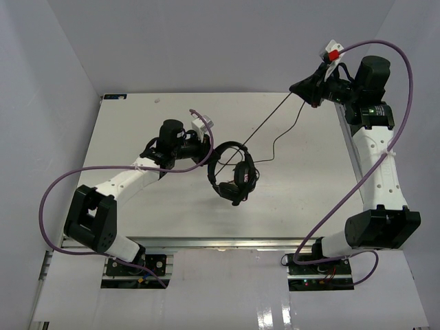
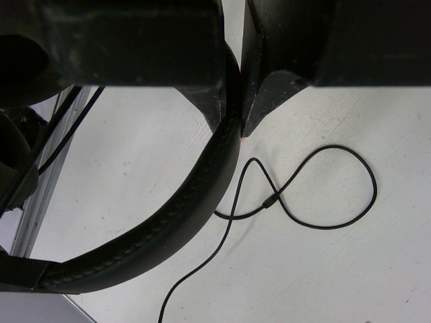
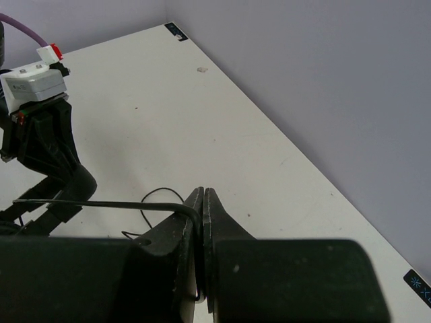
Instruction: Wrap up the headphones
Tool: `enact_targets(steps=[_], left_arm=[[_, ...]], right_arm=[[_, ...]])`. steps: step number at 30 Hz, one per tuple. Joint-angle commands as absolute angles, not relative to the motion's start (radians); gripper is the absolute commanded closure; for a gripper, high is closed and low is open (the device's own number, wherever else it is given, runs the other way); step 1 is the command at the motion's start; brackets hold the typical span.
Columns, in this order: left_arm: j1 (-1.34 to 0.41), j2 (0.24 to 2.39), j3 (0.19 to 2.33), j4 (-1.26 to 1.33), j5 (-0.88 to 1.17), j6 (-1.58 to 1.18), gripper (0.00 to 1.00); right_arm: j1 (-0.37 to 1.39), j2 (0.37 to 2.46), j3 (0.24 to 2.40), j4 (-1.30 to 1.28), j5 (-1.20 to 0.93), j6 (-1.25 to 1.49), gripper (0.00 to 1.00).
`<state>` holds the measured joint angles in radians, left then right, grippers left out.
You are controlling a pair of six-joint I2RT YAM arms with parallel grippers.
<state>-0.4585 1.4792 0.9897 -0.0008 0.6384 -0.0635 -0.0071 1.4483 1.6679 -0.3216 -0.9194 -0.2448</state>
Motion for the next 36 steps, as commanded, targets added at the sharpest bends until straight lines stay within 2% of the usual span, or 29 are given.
enact_targets(steps=[1,15,23,27,32,36], left_arm=[[-0.460,1.436,0.976,-0.039,0.659,-0.036,1.00],[-0.456,1.346,0.984,-0.041,0.606,-0.081,1.00],[-0.457,1.232,1.128,-0.065,0.539,-0.205,1.00],[-0.457,1.218,1.197,-0.061,0.580,-0.294,1.00],[-0.457,1.237,1.273,0.029,0.551,-0.529,1.00],[-0.458,1.261,1.335,0.071,0.399,-0.653,1.00]], right_arm=[[-0.028,1.433,1.622,-0.225,-0.863,-0.245,0.92],[-0.083,1.346,1.430,-0.172,-0.871,-0.245,0.92],[-0.083,1.310,1.169,-0.053,-0.856,-0.244,0.92],[-0.073,1.334,1.104,0.034,-0.881,-0.208,0.92],[0.037,1.386,1.069,0.081,-0.890,-0.210,0.92],[0.160,1.420,1.051,0.139,-0.891,-0.189,0.92]])
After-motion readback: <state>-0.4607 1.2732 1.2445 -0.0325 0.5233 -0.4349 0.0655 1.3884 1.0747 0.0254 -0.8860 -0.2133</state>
